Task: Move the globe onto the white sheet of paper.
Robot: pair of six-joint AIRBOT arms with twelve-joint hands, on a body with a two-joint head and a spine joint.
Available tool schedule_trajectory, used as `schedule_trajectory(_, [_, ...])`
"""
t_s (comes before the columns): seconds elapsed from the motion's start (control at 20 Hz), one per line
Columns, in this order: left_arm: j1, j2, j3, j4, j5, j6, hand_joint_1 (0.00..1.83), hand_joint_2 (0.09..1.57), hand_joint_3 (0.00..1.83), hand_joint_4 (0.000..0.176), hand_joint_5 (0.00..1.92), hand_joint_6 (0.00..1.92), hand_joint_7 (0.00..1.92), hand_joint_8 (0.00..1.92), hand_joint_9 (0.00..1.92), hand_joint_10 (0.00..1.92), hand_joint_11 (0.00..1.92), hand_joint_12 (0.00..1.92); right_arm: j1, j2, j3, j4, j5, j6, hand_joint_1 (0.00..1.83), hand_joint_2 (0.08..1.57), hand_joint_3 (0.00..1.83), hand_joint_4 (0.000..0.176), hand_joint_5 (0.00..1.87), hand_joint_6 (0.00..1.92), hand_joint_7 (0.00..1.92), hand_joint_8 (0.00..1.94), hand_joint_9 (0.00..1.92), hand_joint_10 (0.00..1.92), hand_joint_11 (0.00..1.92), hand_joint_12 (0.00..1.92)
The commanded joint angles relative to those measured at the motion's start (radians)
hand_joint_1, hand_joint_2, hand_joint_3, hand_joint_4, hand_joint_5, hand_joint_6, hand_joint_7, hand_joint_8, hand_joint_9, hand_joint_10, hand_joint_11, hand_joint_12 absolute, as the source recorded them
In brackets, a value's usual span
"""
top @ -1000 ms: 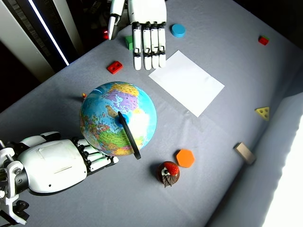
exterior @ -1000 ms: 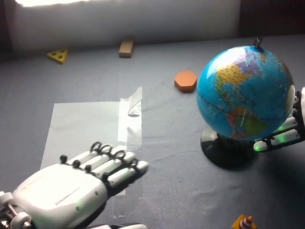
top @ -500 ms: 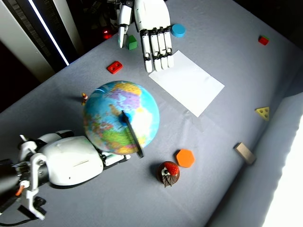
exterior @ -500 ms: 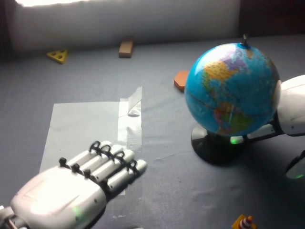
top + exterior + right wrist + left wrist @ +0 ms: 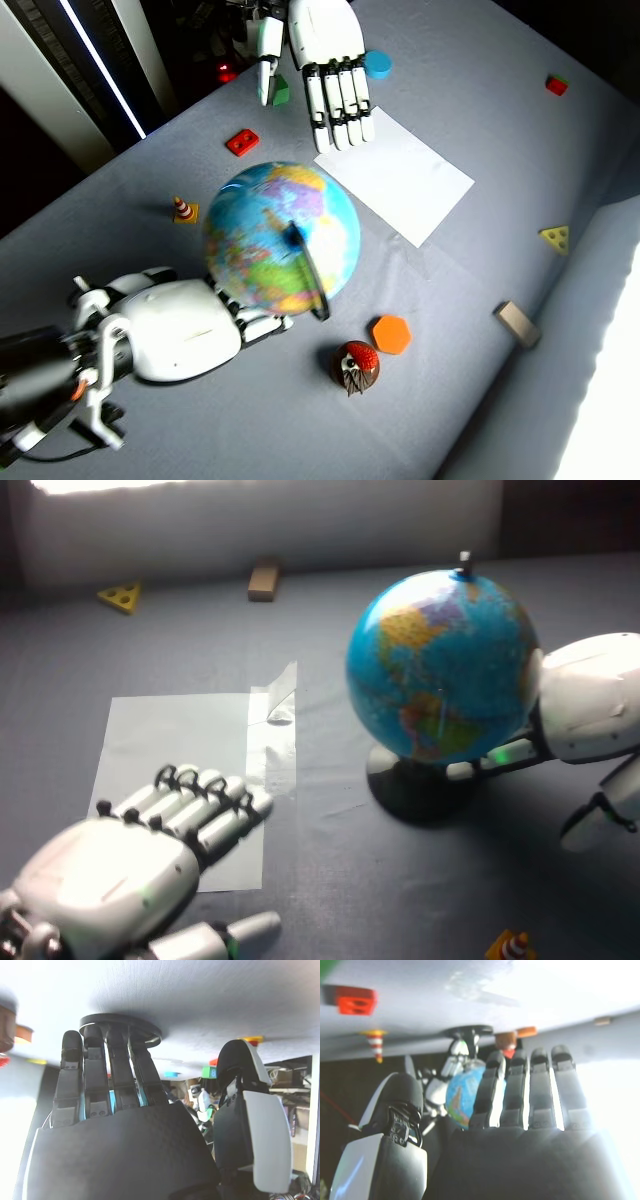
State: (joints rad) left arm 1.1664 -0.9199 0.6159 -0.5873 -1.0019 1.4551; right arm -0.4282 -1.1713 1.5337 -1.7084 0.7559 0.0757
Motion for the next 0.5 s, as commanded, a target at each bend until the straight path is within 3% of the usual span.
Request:
schedule_trajectory(0.0, [-0.014, -0.008, 0.013, 0.026, -0.087, 0.005, 0.00, 1.23, 0.00, 0.043, 0.05, 0.00, 0.01, 0.00, 0.00, 0.00, 0.00, 0.02, 0.003, -0.017, -0.003, 0.001, 0.008, 0.006, 0.00, 1.14, 0.00, 0.000, 0.15, 0.00, 0.17, 0.00, 0.22, 0.00, 0.00, 0.41])
schedule_trajectory(0.45, [-0.004, -0.011, 0.060, 0.062, -0.085, -0.052, 0.00, 1.23, 0.00, 0.043, 0.05, 0.00, 0.01, 0.00, 0.00, 0.00, 0.00, 0.02, 0.036, -0.110, -0.003, -0.080, -0.045, 0.079, 0.00, 1.15, 0.00, 0.000, 0.15, 0.00, 0.19, 0.00, 0.23, 0.00, 0.00, 0.44])
